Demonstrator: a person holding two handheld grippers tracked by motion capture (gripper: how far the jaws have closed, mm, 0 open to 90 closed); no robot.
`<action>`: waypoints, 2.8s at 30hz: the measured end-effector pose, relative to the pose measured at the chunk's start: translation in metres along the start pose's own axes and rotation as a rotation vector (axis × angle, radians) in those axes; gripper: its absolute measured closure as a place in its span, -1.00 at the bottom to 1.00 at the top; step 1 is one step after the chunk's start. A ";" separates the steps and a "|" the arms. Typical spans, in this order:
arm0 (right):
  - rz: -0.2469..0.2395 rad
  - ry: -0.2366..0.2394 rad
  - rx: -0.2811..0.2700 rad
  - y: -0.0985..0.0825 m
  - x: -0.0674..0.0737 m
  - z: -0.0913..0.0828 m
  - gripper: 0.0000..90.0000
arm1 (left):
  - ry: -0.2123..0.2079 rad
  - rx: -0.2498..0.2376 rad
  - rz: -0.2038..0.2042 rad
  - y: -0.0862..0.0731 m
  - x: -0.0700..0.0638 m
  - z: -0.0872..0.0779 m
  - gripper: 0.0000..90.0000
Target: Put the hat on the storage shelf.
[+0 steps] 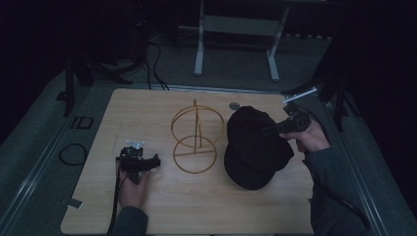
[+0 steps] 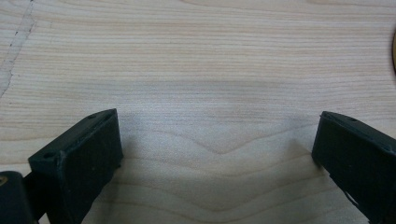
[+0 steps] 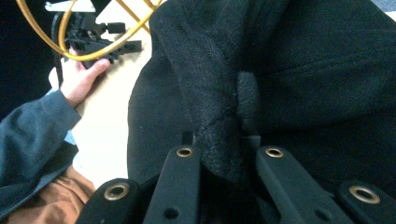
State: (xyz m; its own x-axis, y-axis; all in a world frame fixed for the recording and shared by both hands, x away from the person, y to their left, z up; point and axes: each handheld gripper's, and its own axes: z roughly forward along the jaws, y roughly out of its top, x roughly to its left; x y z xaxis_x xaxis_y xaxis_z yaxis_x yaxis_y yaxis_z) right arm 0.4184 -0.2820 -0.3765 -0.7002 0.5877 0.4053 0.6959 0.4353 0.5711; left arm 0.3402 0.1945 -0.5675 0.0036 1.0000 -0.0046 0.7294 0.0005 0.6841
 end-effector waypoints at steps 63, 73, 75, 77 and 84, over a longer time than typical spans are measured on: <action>-0.146 0.028 -0.083 0.058 0.062 -0.071 0.87 | 0.000 0.001 0.002 0.000 0.000 0.000 -0.97; -0.173 0.065 -0.093 0.069 0.074 -0.060 0.87 | 0.000 0.001 0.002 0.000 0.000 0.000 -0.97; -0.180 0.070 -0.093 0.072 0.076 -0.057 0.87 | 0.000 0.001 0.002 0.000 0.000 0.000 -0.97; -0.185 0.074 -0.090 0.075 0.079 -0.054 0.86 | 0.000 0.002 0.002 0.000 0.000 0.000 -0.97; -0.203 0.105 -0.097 0.087 0.089 -0.044 0.86 | 0.000 0.001 0.002 0.000 0.000 0.000 -0.97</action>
State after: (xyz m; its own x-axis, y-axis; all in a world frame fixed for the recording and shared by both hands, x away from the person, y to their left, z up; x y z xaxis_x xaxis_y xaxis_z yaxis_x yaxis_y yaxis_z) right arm 0.4094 -0.2218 -0.2594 -0.8403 0.4185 0.3446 0.5245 0.4670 0.7119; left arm 0.3402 0.1946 -0.5674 0.0048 1.0000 -0.0030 0.7303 -0.0015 0.6831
